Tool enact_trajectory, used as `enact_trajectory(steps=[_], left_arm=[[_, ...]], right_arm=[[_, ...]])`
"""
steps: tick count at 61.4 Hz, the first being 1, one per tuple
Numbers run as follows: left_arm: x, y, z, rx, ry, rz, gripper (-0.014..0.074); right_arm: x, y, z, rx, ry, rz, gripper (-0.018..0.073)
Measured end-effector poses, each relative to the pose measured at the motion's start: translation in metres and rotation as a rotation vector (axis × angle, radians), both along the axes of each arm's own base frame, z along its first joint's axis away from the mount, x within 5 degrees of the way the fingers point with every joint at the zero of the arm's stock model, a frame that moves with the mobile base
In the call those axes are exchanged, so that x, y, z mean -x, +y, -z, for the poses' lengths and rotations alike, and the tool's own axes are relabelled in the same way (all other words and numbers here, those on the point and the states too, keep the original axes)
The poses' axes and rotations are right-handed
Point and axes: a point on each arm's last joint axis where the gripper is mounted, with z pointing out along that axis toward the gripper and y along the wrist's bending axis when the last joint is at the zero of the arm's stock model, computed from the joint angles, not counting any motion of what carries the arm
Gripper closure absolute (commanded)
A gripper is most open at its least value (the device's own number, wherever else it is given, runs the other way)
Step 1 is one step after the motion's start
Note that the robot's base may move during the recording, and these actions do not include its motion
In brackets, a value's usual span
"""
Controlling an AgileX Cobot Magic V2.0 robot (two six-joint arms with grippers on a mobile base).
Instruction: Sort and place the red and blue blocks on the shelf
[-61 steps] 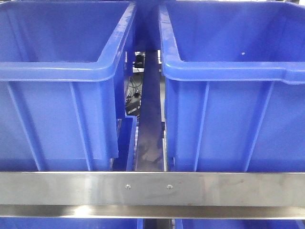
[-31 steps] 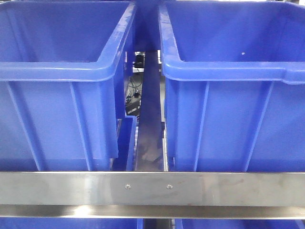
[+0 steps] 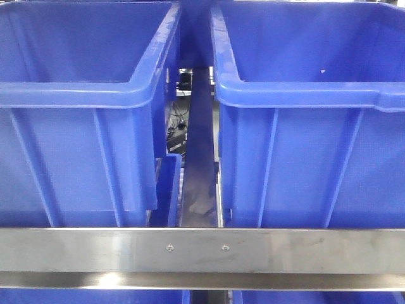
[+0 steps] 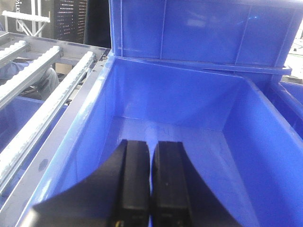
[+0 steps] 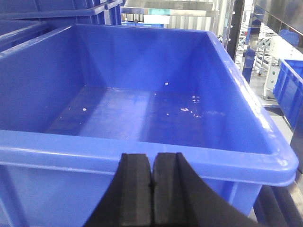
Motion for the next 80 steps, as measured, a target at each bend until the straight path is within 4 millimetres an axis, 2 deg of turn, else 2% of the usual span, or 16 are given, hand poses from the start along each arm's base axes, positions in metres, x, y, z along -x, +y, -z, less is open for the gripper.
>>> enact_trajectory(steps=[9,19,36,50,80], left_arm=[[0.0,0.002,0.006,-0.042,-0.029,-0.026,0.0472],[0.009,0.003,0.024,-0.07,-0.026,-0.028,0.0472],[0.034,0.003,0.073,-0.094,-0.062,-0.029,0.0472],[0.039,0.003,0.108,-0.096,-0.003,-0.018,0.0472],[0.04,0.003,0.109,-0.107,0.016,-0.018,0.0472]], right_arm=[[0.0,0.0,0.0,0.0,0.0,0.0,0.0511],[0.0,0.0,0.0,0.0,0.0,0.0,0.0511],[0.0,0.0,0.0,0.0,0.0,0.0,0.0511],[0.0,0.0,0.0,0.0,0.002,0.0,0.0511],[0.0,0.0,0.001,0.001,0.009,0.0,0.0511]])
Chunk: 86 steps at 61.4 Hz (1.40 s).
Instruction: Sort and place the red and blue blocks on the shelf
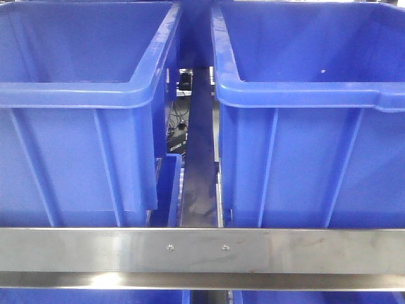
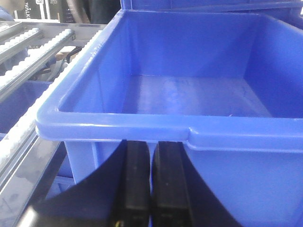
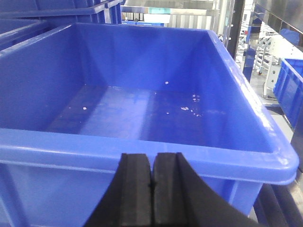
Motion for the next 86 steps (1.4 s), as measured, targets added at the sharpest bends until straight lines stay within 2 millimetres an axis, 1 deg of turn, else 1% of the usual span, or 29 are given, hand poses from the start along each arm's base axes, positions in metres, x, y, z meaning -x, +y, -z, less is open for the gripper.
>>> enact_trajectory(steps=[86], left_arm=[[0.0,0.0001,-0.0005,-0.003,-0.006,-0.001,0.0474]], right_arm=[[0.0,0.0,0.0,0.0,0.0,0.0,0.0511]])
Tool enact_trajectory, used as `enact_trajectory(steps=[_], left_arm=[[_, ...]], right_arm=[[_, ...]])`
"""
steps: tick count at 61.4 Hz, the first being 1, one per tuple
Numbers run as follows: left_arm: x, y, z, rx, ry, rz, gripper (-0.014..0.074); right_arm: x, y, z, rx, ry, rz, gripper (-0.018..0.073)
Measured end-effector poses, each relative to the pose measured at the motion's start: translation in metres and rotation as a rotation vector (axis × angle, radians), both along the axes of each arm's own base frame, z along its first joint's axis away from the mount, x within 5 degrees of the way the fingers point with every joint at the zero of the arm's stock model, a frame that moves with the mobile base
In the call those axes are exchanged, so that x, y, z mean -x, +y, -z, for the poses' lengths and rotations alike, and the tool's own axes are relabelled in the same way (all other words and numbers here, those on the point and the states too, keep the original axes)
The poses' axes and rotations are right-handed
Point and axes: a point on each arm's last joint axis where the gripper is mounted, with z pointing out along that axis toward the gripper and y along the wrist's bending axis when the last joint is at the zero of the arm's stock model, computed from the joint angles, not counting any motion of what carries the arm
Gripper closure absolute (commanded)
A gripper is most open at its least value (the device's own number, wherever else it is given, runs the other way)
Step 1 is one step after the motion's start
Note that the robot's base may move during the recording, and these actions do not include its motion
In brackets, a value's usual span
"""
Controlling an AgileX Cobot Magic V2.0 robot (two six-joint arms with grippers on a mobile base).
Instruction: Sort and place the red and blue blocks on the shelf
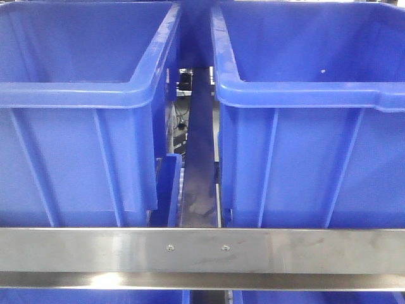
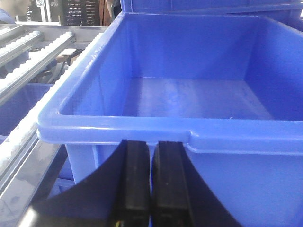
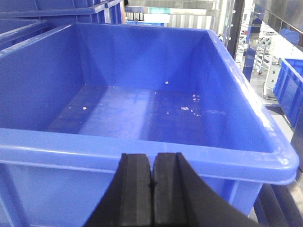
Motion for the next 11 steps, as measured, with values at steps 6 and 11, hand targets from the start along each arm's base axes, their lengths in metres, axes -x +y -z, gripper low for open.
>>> enact_trajectory(steps=[6,11], left_arm=[[0.0,0.0,0.0,0.0,0.0,0.0,0.0474],[0.0,0.0,0.0,0.0,0.0,0.0,0.0474]], right_arm=[[0.0,0.0,0.0,0.0,0.0,0.0,0.0511],[0.0,0.0,0.0,0.0,0.0,0.0,0.0511]])
